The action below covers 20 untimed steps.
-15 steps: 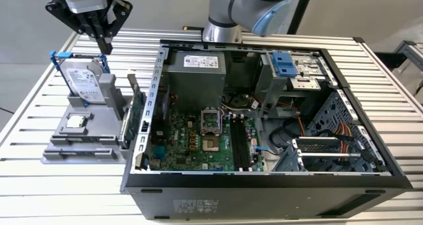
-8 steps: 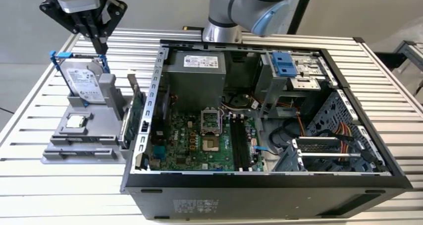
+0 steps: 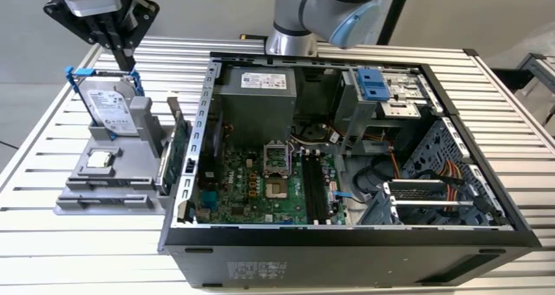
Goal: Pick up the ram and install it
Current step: 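Reach for the ram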
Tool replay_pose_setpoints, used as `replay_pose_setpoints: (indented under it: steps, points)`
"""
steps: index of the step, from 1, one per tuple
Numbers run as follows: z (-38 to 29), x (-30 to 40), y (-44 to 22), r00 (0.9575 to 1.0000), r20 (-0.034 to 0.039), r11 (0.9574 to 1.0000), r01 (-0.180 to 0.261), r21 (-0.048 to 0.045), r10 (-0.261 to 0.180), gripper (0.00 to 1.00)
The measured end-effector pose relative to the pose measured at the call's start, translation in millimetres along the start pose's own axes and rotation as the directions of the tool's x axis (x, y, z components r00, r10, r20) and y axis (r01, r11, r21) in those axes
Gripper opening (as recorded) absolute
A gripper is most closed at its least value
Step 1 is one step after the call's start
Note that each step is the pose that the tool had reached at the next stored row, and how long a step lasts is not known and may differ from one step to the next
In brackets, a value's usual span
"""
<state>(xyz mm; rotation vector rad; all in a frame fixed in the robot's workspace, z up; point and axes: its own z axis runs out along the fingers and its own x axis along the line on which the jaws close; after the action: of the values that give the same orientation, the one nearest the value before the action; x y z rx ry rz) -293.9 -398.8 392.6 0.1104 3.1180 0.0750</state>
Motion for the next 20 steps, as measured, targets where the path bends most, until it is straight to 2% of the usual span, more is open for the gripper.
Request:
replay_pose_setpoints:
  steps: [20]
  points:
    - [-0.5, 23.4, -1.6, 1.0000, 0.0000, 1.0000, 0.000, 0.0000, 0.000, 0.00]
